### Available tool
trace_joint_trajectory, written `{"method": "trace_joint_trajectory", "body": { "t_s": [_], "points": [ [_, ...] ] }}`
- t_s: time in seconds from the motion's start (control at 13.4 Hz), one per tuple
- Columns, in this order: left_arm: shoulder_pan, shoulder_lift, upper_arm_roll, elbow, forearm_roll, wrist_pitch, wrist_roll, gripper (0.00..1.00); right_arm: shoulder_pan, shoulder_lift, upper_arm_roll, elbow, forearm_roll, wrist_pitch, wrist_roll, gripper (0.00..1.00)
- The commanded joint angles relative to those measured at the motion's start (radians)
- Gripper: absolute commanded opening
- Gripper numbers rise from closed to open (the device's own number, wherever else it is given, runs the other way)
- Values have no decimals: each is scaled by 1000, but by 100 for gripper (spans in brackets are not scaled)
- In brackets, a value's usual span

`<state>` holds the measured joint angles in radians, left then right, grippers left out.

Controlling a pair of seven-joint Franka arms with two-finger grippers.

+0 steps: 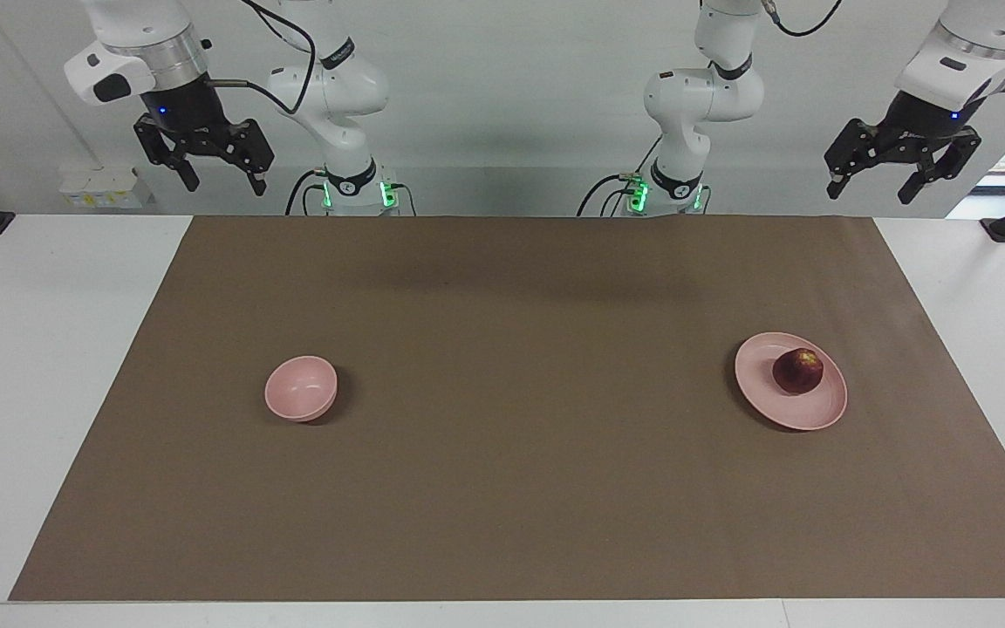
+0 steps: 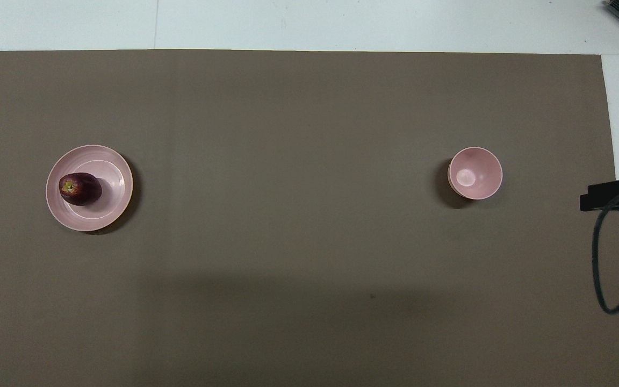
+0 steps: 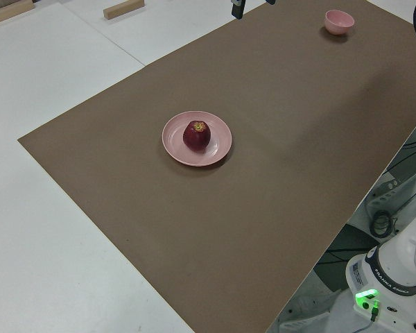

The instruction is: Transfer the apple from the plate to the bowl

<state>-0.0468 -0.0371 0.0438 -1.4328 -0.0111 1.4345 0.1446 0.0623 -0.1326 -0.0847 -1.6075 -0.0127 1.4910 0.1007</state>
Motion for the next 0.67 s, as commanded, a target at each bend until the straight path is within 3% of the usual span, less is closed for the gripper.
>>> {"method": "trace_joint_trajectory", "body": {
  "t_s": [0.0, 0.3, 0.6],
  "points": [
    [-4, -21, 4, -18, 10, -15, -3, 100, -30, -10, 5, -12, 4, 3, 8, 100],
    [-5, -29, -1, -20, 10, -66, -16, 100, -30, -12, 5, -11, 4, 3, 8, 100],
    [-2, -33, 5, -44, 10, -1, -3, 100, -32, -12, 5, -9, 4, 0, 10, 100]
  ]
}}
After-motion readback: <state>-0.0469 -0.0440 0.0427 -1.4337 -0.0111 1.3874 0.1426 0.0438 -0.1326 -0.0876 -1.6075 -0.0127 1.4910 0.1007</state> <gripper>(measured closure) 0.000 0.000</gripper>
